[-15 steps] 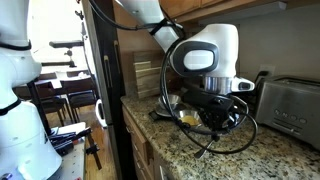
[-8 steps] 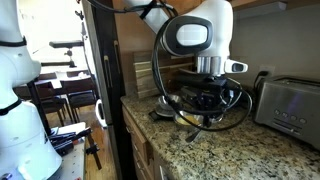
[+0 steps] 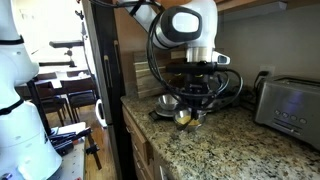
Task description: Use the silver spoon to scoop out the contents in the right bowl into the left bowl
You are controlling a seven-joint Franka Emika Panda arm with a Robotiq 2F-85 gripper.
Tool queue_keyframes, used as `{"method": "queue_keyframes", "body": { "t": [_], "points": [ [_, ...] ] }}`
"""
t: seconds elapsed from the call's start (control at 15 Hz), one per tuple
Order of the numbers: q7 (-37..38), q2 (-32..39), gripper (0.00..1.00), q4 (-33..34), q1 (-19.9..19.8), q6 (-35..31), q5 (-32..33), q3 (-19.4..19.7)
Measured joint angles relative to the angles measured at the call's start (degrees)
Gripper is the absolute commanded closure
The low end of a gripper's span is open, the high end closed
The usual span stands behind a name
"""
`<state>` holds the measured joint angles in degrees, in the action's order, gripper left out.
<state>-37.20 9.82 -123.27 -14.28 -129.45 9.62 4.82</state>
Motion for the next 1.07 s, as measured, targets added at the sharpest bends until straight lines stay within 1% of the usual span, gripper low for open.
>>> {"method": "queue_keyframes", "body": {
  "t": [0.27, 0.47, 0.73, 1.07],
  "points": [
    [0.04, -0.3, 0.92, -0.51, 2.64, 2.21, 4.95, -0.05],
    [0.04, -0.29, 0.94, -1.29, 4.47, 2.7, 7.3, -0.09],
    [-0.03, -0.29, 0.95, -1.54, 5.87, 2.71, 7.7, -0.22],
    [-0.04, -0.31, 0.95, -1.3, 6.08, 2.7, 7.3, -0.34]
  ]
}}
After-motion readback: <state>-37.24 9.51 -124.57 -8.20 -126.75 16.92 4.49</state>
